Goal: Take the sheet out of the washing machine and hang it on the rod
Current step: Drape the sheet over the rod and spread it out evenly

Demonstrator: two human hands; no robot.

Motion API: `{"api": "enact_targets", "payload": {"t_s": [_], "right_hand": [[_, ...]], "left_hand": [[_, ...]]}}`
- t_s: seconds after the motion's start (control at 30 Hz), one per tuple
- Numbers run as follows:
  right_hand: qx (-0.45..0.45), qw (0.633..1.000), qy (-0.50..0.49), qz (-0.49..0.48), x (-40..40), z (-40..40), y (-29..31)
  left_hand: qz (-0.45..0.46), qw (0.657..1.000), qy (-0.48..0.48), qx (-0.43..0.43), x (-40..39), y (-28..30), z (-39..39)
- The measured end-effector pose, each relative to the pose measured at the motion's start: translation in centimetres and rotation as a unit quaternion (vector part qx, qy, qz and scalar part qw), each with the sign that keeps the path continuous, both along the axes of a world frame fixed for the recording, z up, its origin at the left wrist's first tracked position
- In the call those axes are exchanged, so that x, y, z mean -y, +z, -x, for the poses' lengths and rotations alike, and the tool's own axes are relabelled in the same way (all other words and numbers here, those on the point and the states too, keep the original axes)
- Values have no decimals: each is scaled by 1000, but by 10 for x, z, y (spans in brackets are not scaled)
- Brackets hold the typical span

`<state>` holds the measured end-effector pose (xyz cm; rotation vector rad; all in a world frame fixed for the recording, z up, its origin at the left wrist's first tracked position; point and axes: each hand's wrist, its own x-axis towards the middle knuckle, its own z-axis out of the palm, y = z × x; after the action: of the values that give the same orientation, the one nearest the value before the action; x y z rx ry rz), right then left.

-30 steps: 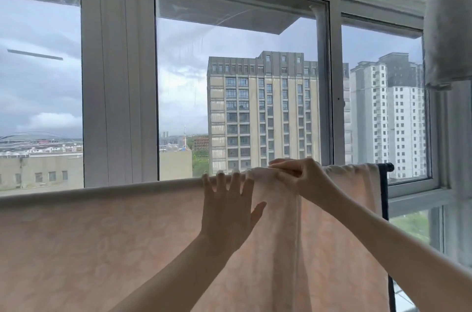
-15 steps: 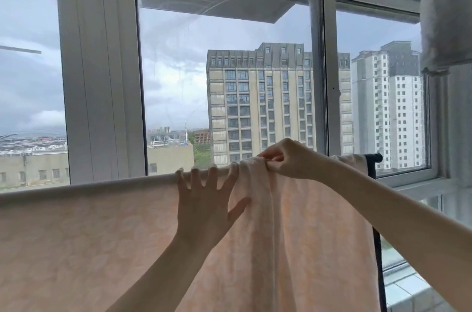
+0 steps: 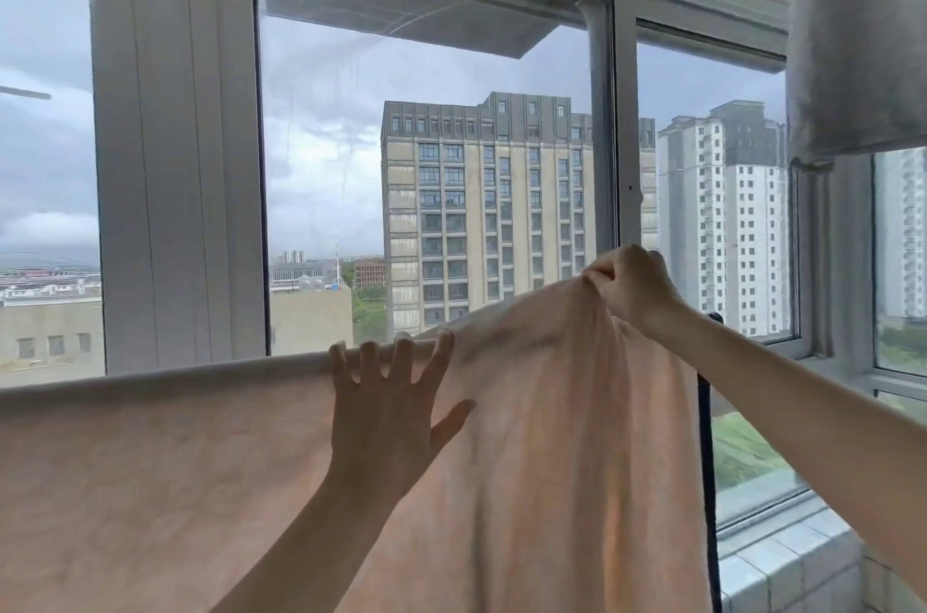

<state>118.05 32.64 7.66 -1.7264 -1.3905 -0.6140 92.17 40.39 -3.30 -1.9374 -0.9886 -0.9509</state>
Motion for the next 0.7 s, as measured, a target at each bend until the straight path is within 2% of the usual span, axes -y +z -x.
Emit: {"api": "enact_targets", "payload": {"t_s": [0.1, 0.3, 0.4, 0.57, 0.7], "right_hand": [[14, 990, 32, 134, 3, -3, -9], [8, 980, 122, 157, 5, 19, -16], [3, 988, 115, 100, 0, 25, -25], [-39, 998, 50, -3, 1, 18, -26], [-70, 997, 33, 19, 5, 7, -34]], "left_hand": [[3, 1000, -9, 7, 0, 0, -2], [-7, 1000, -12, 9, -2, -2, -1], [-13, 1000, -6, 6, -3, -3, 1], [-18, 1000, -1, 1, -4, -3, 3], [-13, 1000, -4, 12, -3, -5, -6]]}}
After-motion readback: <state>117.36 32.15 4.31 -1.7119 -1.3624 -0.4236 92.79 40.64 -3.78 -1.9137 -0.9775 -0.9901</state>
